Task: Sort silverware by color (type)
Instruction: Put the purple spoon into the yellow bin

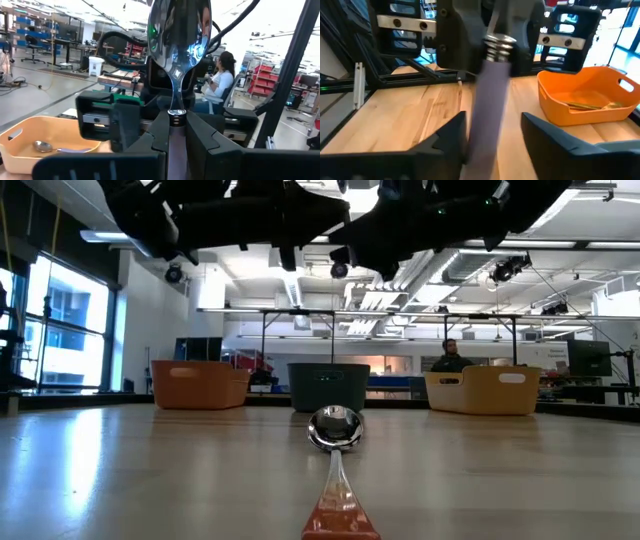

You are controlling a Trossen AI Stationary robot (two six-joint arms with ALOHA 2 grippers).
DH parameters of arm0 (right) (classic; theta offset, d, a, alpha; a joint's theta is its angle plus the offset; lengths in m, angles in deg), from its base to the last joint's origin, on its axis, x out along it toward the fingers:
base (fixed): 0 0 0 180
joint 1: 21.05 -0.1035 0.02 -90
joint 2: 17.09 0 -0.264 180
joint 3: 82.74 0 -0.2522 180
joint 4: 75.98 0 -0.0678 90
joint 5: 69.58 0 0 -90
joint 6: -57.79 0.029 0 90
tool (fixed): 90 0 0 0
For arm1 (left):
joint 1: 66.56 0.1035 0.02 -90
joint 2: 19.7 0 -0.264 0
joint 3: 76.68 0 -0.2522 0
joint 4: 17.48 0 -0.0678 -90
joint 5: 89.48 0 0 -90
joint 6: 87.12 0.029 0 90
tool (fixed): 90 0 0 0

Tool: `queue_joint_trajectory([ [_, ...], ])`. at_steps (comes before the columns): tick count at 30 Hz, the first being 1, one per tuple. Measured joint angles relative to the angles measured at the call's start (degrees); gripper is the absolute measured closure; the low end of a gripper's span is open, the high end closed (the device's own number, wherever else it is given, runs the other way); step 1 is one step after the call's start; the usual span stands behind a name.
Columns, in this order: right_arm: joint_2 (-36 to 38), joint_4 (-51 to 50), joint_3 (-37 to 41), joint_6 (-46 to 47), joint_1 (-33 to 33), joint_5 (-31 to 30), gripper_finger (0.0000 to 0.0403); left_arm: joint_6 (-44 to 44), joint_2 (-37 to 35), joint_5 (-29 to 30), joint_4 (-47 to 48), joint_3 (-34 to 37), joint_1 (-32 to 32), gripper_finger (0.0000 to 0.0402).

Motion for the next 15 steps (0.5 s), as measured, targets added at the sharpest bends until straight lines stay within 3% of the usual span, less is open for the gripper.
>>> queue_joint_trajectory([
  [7, 0.2, -0.1, -0.1, -1.5, -1.2, -1.0, 0.0356, -0.7, 0.0, 0.1, 0.0, 0.0, 0.4, 0.0371],
  [15, 0.2, -0.4, -0.1, -3.0, -1.7, -1.3, 0.0356, -1.6, 0.0, -0.1, 0.2, 0.0, 0.2, 0.0342],
])
